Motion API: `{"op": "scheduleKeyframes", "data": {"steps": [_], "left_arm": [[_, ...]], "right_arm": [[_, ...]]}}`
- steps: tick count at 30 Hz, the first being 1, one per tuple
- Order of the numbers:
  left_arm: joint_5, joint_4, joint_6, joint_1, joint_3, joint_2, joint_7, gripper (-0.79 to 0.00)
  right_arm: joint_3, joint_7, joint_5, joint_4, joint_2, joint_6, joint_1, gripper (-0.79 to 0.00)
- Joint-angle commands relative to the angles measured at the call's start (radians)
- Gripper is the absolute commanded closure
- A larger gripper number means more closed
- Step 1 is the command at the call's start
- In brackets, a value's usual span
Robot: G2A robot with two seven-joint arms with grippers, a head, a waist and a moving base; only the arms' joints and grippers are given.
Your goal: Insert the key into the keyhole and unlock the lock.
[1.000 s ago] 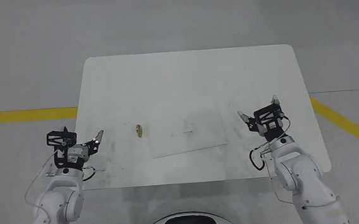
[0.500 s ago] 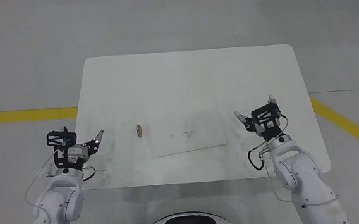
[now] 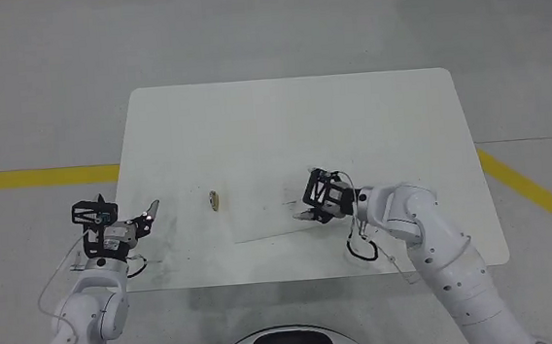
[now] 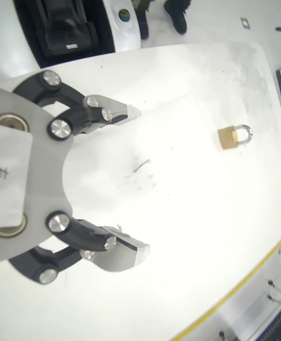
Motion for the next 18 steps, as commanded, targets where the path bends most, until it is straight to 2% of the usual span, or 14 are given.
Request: {"op": "scheduleKeyframes", "data": {"steps": [1, 7, 13, 18], "left_arm": [[0.0, 0.0, 0.0, 0.0, 0.0, 0.0, 0.0, -0.785], [0.0, 0.0, 0.0, 0.0, 0.0, 0.0, 0.0, -0.785], [0.0, 0.0, 0.0, 0.0, 0.0, 0.0, 0.0, -0.785], [0.0, 0.0, 0.0, 0.0, 0.0, 0.0, 0.0, -0.785]], "right_arm": [[-0.035, 0.057, 0.024, 0.058, -0.006, 0.0, 0.054, -0.357], [-0.103, 0.141, 0.055, 0.123, -0.017, -0.017, 0.123, -0.323], [-0.143, 0.162, 0.051, 0.135, -0.02, -0.023, 0.146, -0.345], [-0.176, 0.151, 0.031, 0.148, -0.026, 0.014, 0.163, -0.283]]}}
